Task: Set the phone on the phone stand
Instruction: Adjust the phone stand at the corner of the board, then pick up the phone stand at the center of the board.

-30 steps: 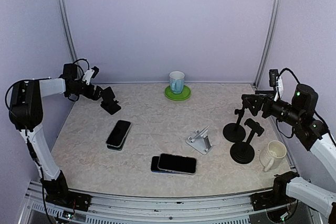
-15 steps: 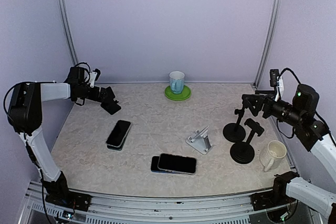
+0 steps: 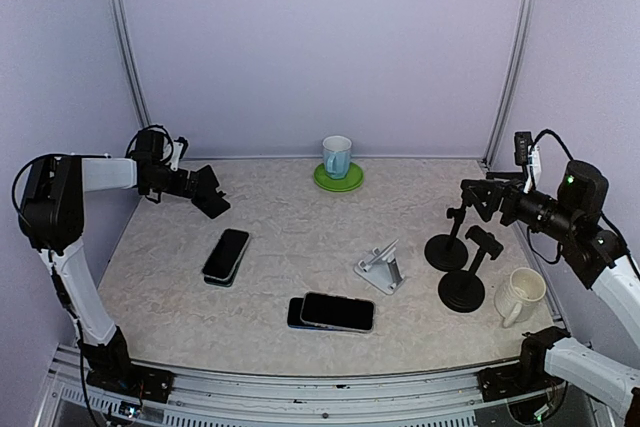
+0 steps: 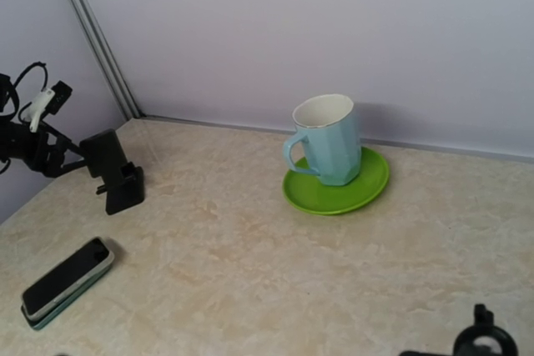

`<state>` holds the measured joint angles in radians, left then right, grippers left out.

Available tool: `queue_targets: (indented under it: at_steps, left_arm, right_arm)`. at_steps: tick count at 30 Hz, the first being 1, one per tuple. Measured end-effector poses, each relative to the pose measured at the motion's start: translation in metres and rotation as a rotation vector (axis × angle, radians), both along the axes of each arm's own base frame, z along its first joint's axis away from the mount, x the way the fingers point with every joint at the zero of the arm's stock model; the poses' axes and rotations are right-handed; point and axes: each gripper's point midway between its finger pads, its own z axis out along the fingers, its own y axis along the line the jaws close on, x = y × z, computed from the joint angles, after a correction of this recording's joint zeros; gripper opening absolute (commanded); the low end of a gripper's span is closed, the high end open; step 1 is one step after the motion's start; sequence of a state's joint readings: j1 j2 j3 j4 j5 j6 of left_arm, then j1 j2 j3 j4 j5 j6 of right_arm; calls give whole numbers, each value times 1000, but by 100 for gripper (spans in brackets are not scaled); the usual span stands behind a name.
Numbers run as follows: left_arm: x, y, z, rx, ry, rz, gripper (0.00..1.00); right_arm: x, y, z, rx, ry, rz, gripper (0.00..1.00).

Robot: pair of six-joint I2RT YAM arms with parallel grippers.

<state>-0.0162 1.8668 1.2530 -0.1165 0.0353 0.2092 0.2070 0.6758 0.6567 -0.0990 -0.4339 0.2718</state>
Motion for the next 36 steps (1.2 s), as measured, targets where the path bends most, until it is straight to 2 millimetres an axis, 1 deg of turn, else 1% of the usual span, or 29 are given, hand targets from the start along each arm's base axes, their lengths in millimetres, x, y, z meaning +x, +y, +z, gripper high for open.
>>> queue_targets:
  at_steps: [11, 17, 20, 22, 24, 26, 27, 28, 31, 33, 34, 36]
  left_arm:
    - [0, 18, 0, 27, -1, 56, 99]
    - [0, 24, 2, 42, -4, 81, 99]
    - [0, 28, 6, 49, -11, 103, 99]
    - [-2, 27, 13, 51, -26, 112, 99]
    - [-3, 25, 28, 57, -56, 119, 99]
    - [-5, 16, 48, 60, -99, 110, 99]
    - [-6, 8, 63, 64, -131, 101, 99]
    - [-7, 0, 73, 62, -154, 87, 99]
    - [-15, -34, 113, 54, -247, 33, 99]
    - [-24, -54, 135, 40, -300, 4, 99]
    - [-31, -68, 147, 29, -330, -9, 99]
    - [-44, -84, 166, 11, -378, -13, 99]
  right_arm:
    - [0, 0, 0, 0, 0, 0, 100]
    - [0, 0, 0, 0, 0, 0, 100]
    - [0, 0, 0, 0, 0, -1, 100]
    - [0, -1, 0, -1, 0, -4, 100]
    - [1, -1, 0, -1, 1, -7, 100]
    - [1, -1, -1, -2, 3, -9, 100]
    - [2, -1, -2, -3, 7, -11, 100]
    - [3, -2, -3, -4, 10, -13, 100]
    - [4, -3, -6, -8, 21, -24, 100]
    - [3, -2, -6, -10, 25, -25, 100]
    - [4, -3, -6, -12, 27, -28, 100]
    - [3, -3, -4, -15, 31, -37, 100]
